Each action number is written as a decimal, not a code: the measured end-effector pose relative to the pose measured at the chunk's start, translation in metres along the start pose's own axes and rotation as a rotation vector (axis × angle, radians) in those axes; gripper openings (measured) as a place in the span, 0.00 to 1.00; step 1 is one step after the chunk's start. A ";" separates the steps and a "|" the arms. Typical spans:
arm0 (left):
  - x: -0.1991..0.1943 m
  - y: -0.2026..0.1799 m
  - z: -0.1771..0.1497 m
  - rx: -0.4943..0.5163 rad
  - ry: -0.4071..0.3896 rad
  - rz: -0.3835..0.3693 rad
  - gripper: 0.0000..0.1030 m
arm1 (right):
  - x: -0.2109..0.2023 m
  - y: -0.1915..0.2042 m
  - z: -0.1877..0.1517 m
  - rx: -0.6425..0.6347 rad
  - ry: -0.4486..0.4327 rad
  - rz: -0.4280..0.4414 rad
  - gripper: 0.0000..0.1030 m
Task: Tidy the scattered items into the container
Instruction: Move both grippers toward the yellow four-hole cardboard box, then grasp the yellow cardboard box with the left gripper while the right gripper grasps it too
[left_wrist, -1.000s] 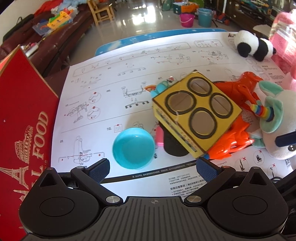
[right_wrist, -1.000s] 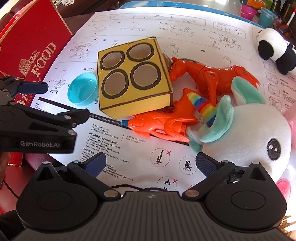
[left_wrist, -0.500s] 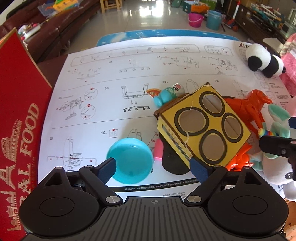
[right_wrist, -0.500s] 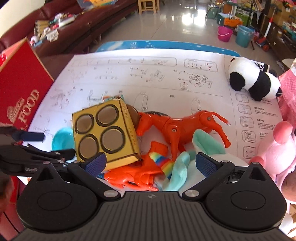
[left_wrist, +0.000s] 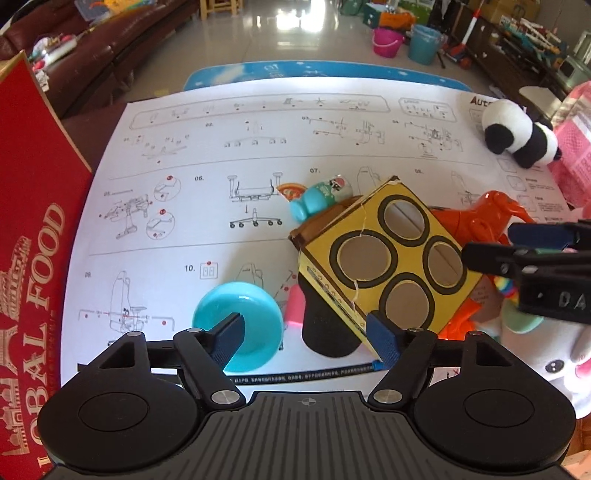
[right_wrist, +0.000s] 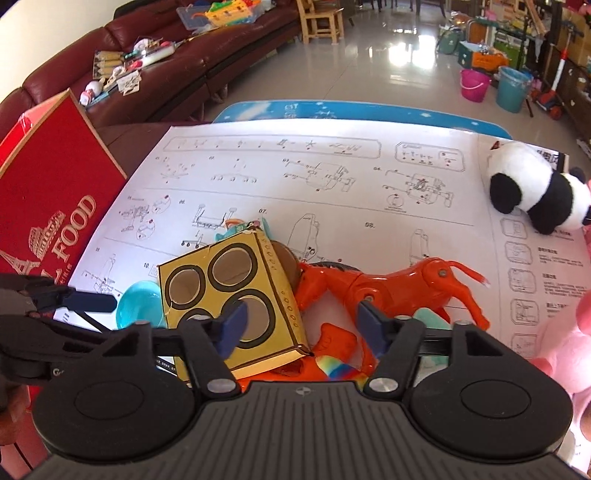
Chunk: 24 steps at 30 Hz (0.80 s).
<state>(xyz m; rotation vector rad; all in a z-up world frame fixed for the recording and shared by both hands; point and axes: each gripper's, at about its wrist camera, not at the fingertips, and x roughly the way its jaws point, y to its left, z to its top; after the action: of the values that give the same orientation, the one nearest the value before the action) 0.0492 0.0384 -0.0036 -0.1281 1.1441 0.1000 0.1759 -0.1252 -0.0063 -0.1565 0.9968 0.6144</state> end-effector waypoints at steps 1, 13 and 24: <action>0.001 -0.001 0.002 -0.003 -0.004 -0.004 0.82 | 0.004 0.001 0.000 -0.009 0.006 -0.003 0.61; 0.004 -0.007 0.010 -0.058 0.009 -0.029 0.83 | 0.016 -0.003 0.002 -0.017 0.032 0.021 0.60; 0.005 0.000 -0.001 -0.081 -0.002 -0.017 0.84 | 0.016 -0.004 -0.003 0.006 0.072 0.063 0.47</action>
<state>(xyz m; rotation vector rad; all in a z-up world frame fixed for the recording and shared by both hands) 0.0508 0.0380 -0.0088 -0.2094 1.1375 0.1314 0.1817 -0.1229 -0.0217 -0.1428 1.0758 0.6667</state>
